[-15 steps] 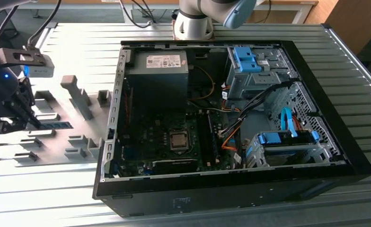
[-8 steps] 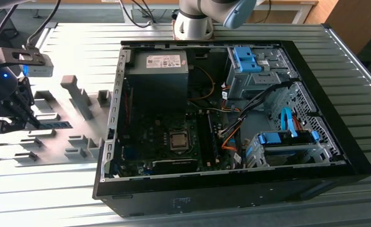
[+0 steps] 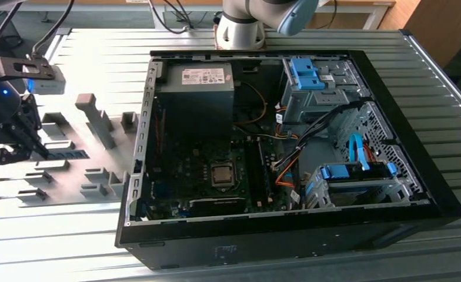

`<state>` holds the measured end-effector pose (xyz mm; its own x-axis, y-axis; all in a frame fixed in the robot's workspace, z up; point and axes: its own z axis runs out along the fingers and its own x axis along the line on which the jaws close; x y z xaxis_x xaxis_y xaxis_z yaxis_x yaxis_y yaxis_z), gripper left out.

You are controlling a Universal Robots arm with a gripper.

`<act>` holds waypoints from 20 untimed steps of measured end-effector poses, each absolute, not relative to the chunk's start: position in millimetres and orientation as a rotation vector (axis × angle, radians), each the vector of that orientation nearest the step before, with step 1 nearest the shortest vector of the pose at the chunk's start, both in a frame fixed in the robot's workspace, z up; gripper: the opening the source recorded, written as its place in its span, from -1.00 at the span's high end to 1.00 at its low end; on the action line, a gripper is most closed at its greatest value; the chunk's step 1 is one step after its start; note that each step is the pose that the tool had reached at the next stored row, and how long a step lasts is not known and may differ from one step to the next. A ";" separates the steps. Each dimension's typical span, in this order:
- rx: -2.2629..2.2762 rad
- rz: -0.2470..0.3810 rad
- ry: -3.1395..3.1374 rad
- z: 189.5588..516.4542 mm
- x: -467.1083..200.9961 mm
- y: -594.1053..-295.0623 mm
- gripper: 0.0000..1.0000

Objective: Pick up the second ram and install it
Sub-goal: 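Pick up the second ram and move it above second insertion slot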

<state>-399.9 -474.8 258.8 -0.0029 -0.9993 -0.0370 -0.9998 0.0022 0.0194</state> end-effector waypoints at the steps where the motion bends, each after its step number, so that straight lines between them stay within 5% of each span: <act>1: -2.209 0.062 2.215 259.1 -399.9 -474.8 0.72; 20: -2.209 0.062 2.215 264.7 -399.9 -474.8 0.72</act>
